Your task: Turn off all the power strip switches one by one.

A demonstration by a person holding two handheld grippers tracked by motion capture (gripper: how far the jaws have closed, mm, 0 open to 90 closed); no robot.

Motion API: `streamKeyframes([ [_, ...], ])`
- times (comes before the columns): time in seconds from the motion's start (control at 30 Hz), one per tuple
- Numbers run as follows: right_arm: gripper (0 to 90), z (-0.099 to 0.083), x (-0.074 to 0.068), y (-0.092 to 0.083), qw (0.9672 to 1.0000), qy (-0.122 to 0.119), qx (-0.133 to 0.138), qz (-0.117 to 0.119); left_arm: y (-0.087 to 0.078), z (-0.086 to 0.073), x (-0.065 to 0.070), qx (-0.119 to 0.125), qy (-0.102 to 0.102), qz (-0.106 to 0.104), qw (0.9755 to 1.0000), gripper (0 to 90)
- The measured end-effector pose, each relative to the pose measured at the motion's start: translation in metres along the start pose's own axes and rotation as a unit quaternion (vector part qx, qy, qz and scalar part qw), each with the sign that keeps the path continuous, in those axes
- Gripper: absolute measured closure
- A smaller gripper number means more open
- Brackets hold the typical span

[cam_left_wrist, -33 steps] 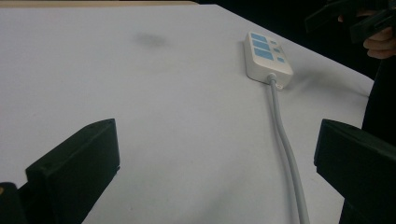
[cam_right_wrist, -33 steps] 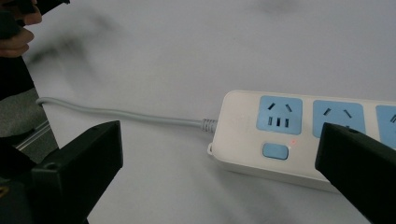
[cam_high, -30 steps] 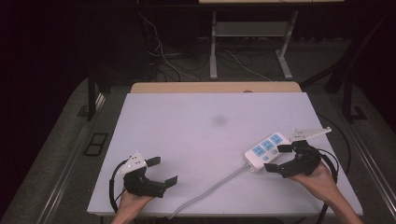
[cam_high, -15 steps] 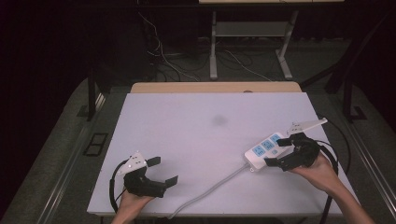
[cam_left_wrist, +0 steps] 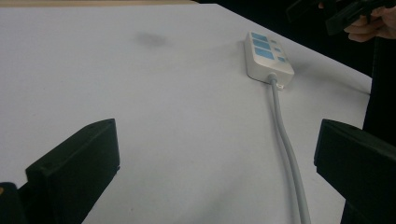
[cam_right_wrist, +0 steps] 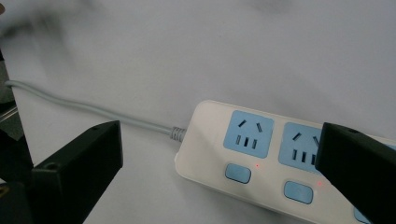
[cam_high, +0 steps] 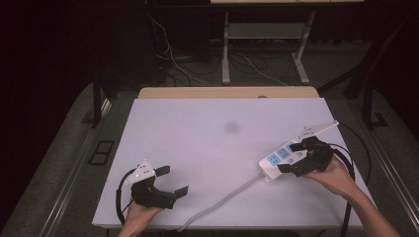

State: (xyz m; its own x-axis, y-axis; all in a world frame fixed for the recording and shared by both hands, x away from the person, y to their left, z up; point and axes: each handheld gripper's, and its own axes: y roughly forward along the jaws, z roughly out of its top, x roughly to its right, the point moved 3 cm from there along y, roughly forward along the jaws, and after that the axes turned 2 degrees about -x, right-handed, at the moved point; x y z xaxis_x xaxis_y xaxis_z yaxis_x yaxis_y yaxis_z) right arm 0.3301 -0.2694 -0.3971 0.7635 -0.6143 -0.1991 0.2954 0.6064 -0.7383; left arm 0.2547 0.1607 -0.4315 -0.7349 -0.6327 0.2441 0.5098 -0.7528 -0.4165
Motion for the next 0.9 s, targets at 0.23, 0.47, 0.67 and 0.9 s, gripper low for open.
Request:
streamKeyframes([
  [0.23,23.2,-0.003,0.006,0.002,0.9997,-0.006,-0.021,0.008,0.000,0.000,0.000,-0.001,0.000,-0.001,1.0000,0.0],
  [0.47,45.4,-0.005,0.009,0.008,0.9992,-0.014,-0.038,0.006,0.000,0.000,0.001,-0.001,0.001,0.000,1.0000,0.0],
  [0.67,71.7,-0.007,0.013,0.011,0.9989,-0.005,-0.042,0.018,0.000,0.000,0.001,0.001,0.000,0.001,1.0000,0.0],
  [0.9,88.8,-0.012,0.015,0.016,0.9986,-0.005,-0.049,0.020,0.000,0.000,0.001,-0.002,0.002,0.000,1.0000,0.0],
])
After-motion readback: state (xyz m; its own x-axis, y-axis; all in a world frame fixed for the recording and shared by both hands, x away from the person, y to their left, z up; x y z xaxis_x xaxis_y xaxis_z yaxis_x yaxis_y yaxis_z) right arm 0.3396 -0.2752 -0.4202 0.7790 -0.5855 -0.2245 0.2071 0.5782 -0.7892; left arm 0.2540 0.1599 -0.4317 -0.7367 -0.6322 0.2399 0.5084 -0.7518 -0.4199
